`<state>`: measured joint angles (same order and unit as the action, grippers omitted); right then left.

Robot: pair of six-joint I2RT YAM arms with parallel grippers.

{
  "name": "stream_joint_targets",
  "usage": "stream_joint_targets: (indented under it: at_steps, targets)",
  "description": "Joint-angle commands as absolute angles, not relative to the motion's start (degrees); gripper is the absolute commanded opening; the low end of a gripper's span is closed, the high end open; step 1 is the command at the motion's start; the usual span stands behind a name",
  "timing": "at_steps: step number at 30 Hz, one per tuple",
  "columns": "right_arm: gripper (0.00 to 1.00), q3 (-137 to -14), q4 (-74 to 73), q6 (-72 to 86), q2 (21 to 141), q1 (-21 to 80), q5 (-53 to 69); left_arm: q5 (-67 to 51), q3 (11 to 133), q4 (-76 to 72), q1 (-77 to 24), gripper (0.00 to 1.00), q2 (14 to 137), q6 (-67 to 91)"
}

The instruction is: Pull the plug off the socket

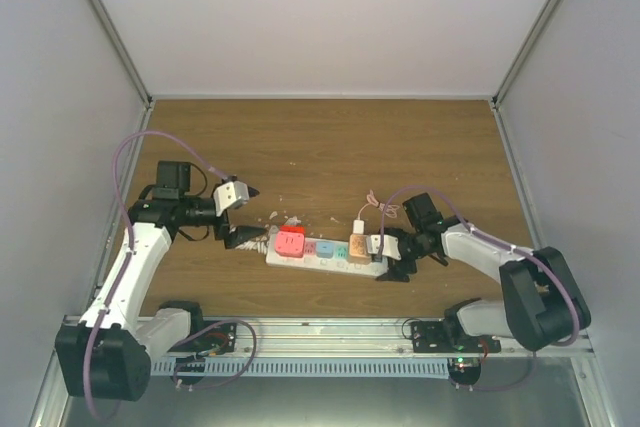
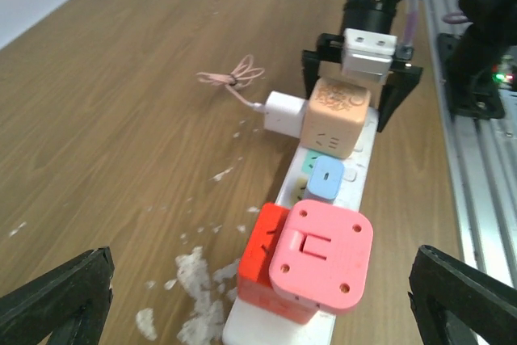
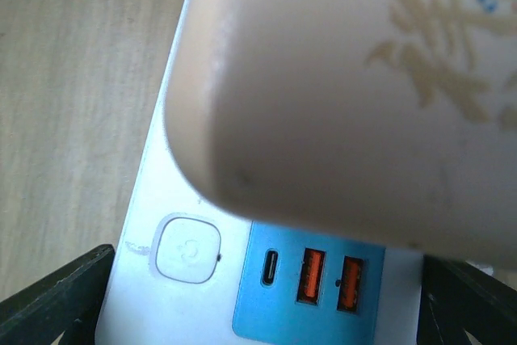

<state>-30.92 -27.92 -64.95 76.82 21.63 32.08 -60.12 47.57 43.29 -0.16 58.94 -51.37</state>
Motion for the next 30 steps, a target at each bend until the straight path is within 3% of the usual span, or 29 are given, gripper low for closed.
stream_joint_targets:
  at_steps: [1, 5, 10, 15, 17, 30]
  targets:
    - [0.52, -26.6, -31.6, -72.8, 74.3, 20.5, 32.0, -59.0, 47.9, 45.2, -5.7, 0.99, 57.8, -55.5]
    - [0.54, -26.2, -32.8, -73.9, 72.7, 19.0, 32.3, -57.7, 46.5, 43.8, -9.3, 0.99, 58.3, -55.6]
    - [0.76, -27.3, -33.2, -72.6, 72.5, 17.8, 32.2, -54.0, 44.1, 40.0, -13.0, 0.99, 57.8, -55.0]
    - [0.82, -29.9, -33.9, -70.1, 72.2, 15.5, 33.7, -54.0, 43.6, 38.9, -13.2, 0.99, 58.0, -57.0]
    - [0.98, -30.8, -34.8, -69.6, 71.1, 14.7, 34.6, -54.0, 43.9, 39.4, -13.3, 0.99, 58.6, -58.6]
    - [1.00, -32.0, -41.5, -67.1, 64.3, 11.0, 29.9, -49.7, 42.9, 36.7, -15.2, 0.99, 58.1, -68.3]
